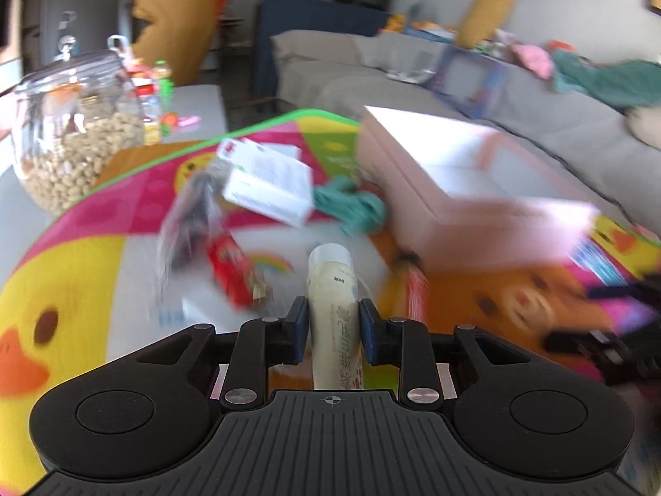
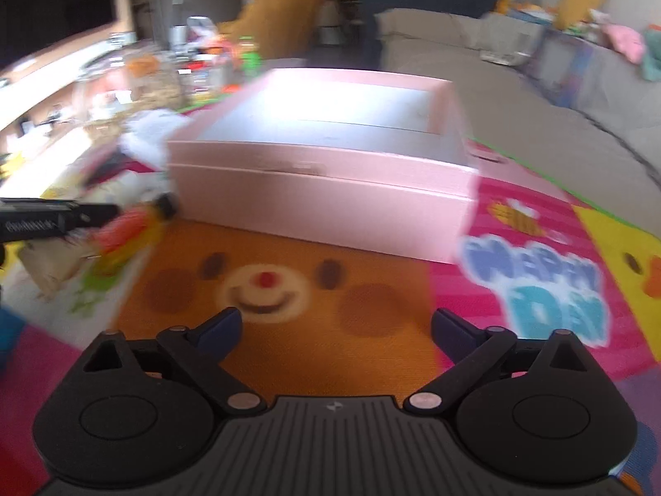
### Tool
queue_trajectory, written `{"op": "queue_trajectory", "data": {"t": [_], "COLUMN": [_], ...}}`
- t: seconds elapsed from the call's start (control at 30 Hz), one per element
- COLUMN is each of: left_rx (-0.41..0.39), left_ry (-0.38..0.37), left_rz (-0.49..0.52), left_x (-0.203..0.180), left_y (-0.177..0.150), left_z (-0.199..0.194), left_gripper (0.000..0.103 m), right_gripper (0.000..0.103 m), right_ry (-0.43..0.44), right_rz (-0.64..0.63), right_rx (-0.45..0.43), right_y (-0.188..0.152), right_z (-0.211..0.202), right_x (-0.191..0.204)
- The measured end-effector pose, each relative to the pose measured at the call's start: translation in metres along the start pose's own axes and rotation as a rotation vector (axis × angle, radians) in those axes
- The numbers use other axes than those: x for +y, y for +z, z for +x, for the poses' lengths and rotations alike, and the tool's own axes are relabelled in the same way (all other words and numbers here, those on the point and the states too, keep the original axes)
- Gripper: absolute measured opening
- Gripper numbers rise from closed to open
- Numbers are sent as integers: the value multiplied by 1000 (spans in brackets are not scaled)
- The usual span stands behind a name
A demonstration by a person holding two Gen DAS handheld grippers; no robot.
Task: Organize rigid objects
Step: 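Grasp the white lotion tube with the left tool while the right tool grasps the yellow oil bottle, then carry the tube and bottle into the pink box and open both tools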
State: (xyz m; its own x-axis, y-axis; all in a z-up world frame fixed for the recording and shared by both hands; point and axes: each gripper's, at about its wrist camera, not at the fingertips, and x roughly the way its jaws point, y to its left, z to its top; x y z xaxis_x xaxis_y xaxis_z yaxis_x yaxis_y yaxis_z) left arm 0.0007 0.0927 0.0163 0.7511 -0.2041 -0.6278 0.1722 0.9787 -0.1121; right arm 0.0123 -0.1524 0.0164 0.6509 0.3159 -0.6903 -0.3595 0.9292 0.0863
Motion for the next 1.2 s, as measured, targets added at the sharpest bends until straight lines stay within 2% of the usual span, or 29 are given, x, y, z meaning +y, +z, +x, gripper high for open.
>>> {"op": "queue_trajectory", "data": {"t": [0.07,0.13,0.33,0.37,0.4,0.5,0.6,0.67,0.77,0.83,0.9,0.93,0.97,1.03,1.2], "left_rx": [10,26,44,42,38,30,18,10,-1,-10,-19,-20,-21,-22,-19], "left_ry": [-21,-23,-7,-11,-14,-18,-19,-24,-30,-36,-36,-31,-29,-34,-64], "left_rz": [16,14,-6,-18,-35,-69,-78,-88,-102,-109,-112,-109,-107,-111,-144], "left_x": [-1,-1,4,6,8,12,10,9,7,5,3,1,0,1,5], "left_y": [-15,-28,-47,-48,-48,-48,-48,-47,-45,-45,-45,-46,-46,-48,-50], "left_z": [-19,-33,-58,-59,-58,-57,-54,-50,-45,-43,-40,-40,-40,-41,-43], "left_gripper": [30,29,29,30,30,30,30,30,30,30,30,30,30,30,30], "right_gripper": [95,95,77,70,56,36,28,28,29,34,60,65,68,68,69], "right_ry": [66,81,165,163,164,223,229,184,-21,-161,-267,-293,-312,-320,-149], "right_rz": [-55,-92,-22,-10,-2,-2,-82,-150,-304,-363,-395,-395,-388,-343,-5], "right_rx": [-20,-27,1,8,29,79,85,78,16,-40,-88,-102,-104,-77,-15], "right_y": [6,16,55,59,62,61,47,36,20,13,9,8,8,7,13], "right_z": [-1,5,39,44,51,54,38,26,6,0,-2,-1,0,5,8], "right_x": [21,41,77,81,85,88,85,80,72,67,62,60,58,53,21]}}
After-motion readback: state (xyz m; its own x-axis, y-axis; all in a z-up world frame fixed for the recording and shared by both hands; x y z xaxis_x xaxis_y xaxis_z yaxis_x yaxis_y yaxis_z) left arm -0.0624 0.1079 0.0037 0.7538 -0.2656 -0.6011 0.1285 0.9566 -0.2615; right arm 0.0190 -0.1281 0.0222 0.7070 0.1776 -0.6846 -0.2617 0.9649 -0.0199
